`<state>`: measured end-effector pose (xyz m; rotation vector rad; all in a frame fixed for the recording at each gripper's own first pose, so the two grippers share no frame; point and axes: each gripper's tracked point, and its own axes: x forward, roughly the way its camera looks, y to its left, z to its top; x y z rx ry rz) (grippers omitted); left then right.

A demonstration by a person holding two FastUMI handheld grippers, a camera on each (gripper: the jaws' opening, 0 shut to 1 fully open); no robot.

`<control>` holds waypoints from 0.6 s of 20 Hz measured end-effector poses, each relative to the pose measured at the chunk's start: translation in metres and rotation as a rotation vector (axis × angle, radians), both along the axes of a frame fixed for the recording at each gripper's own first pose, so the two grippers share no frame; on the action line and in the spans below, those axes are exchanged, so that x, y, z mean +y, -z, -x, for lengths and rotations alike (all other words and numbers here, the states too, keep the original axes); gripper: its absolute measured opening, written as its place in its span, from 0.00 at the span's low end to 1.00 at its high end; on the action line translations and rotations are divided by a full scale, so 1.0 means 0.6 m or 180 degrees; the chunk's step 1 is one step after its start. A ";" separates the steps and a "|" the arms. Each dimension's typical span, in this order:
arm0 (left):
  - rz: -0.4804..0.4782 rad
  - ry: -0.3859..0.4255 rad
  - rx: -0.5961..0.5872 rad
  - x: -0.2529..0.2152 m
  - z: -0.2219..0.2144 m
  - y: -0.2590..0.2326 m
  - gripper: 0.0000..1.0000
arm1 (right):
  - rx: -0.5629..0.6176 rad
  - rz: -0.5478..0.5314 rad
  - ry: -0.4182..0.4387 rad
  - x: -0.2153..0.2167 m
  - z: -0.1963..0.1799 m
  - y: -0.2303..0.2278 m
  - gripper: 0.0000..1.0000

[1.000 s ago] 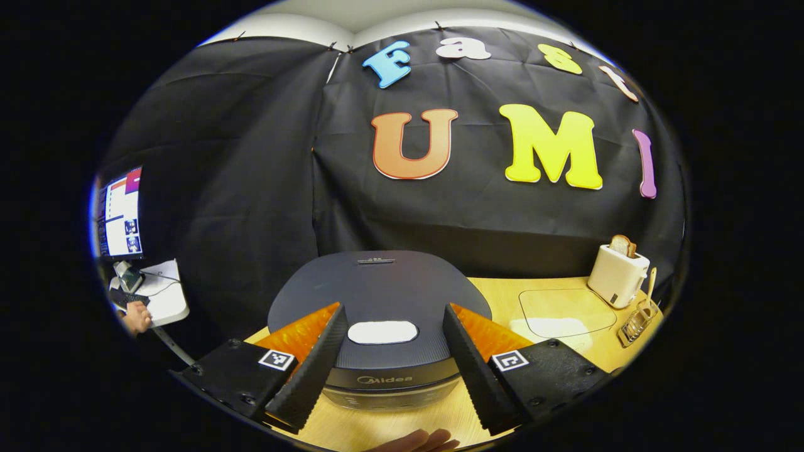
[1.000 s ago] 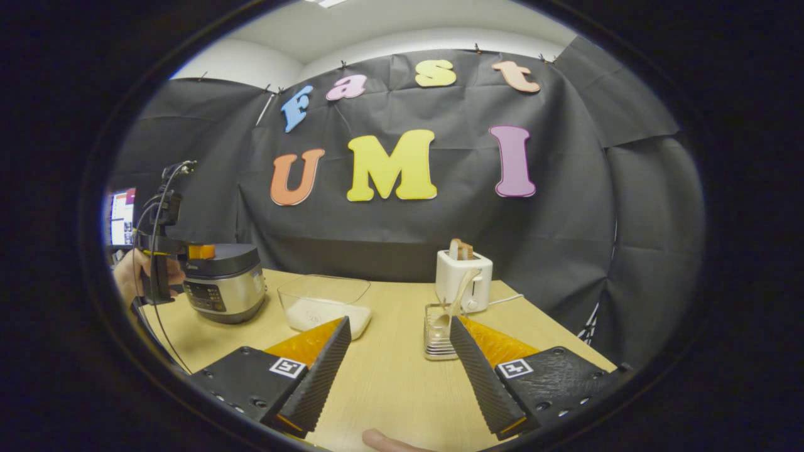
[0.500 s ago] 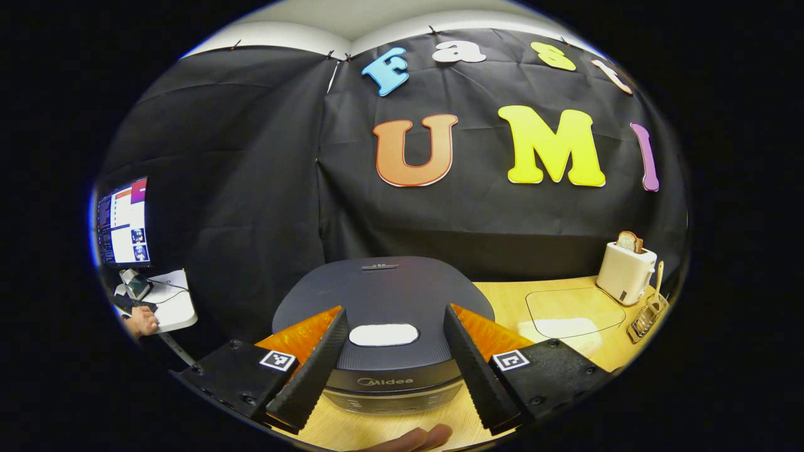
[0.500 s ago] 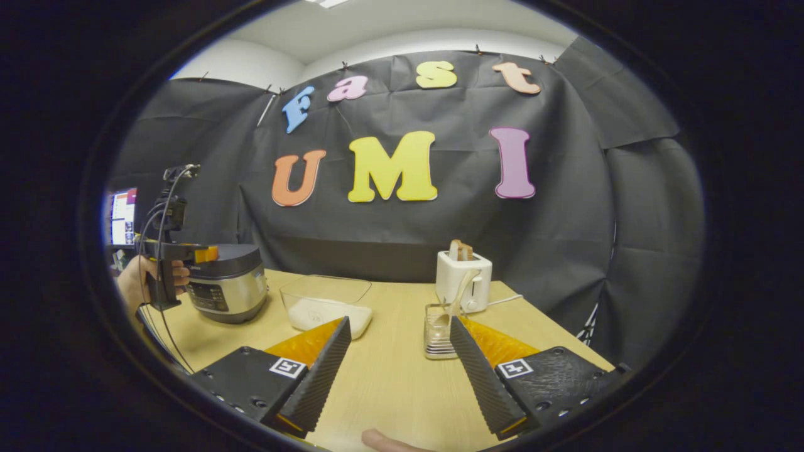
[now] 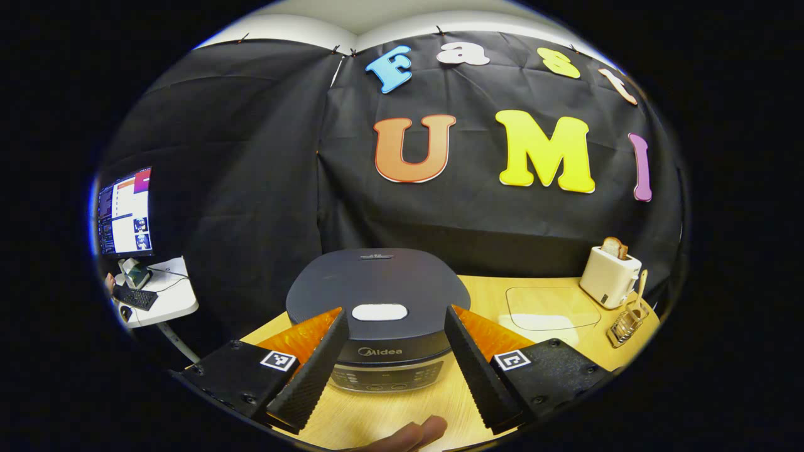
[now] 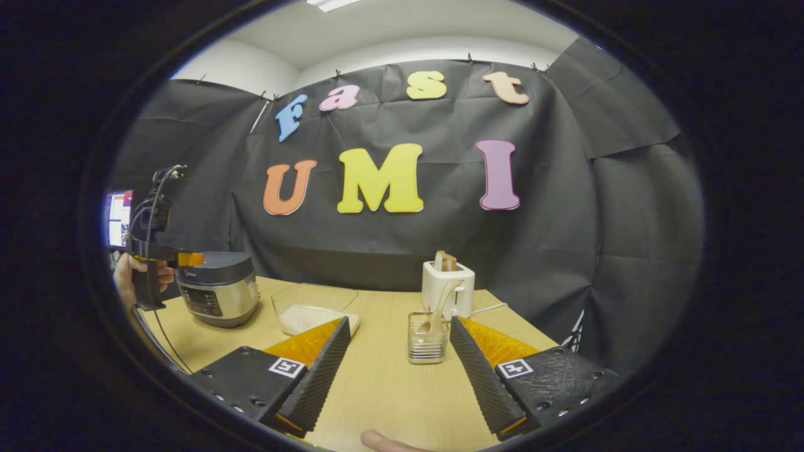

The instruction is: Close the left gripper, press the button to open the rice cooker; take a wooden spoon from the chopstick holder with the right hand, scoop a spoonful of rice and pour it into the rice cooker, then put the wooden spoon back into the chopstick holder.

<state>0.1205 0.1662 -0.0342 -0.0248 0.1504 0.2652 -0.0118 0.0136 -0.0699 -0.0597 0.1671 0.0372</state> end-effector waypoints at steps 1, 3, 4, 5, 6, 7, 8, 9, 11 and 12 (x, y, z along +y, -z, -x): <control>0.0027 0.0019 -0.0025 -0.007 0.012 -0.001 0.98 | -0.0011 0.0010 -0.0003 -0.001 0.003 -0.003 0.96; 0.0092 0.0080 -0.0073 -0.027 0.039 -0.001 0.98 | -0.0045 0.0034 0.0011 -0.005 0.011 -0.011 0.95; 0.0120 0.0114 -0.0101 -0.035 0.052 0.000 0.98 | -0.0057 0.0047 0.0021 -0.006 0.013 -0.013 0.97; 0.0144 0.0170 -0.0083 -0.047 0.064 0.006 0.98 | -0.0073 0.0060 0.0014 -0.005 0.015 -0.014 0.95; 0.0159 0.0241 -0.0085 -0.061 0.078 0.013 0.98 | -0.0086 0.0070 0.0008 -0.003 0.014 -0.014 0.97; 0.0181 0.0300 -0.0115 -0.073 0.092 0.016 0.98 | -0.0088 0.0069 0.0030 -0.005 0.014 -0.013 0.97; 0.0164 0.0327 -0.0147 -0.083 0.106 0.015 0.98 | -0.0084 0.0061 0.0049 -0.009 0.015 -0.010 0.95; 0.0154 0.0359 -0.0178 -0.091 0.119 0.019 0.98 | -0.0069 0.0057 0.0044 -0.008 0.016 -0.008 0.95; 0.0179 0.0466 -0.0273 -0.119 0.141 0.019 0.98 | -0.0064 0.0048 0.0041 -0.003 0.018 -0.003 0.97; 0.0173 0.0533 -0.0285 -0.135 0.152 0.030 0.98 | -0.0072 0.0044 0.0042 -0.003 0.020 -0.001 0.97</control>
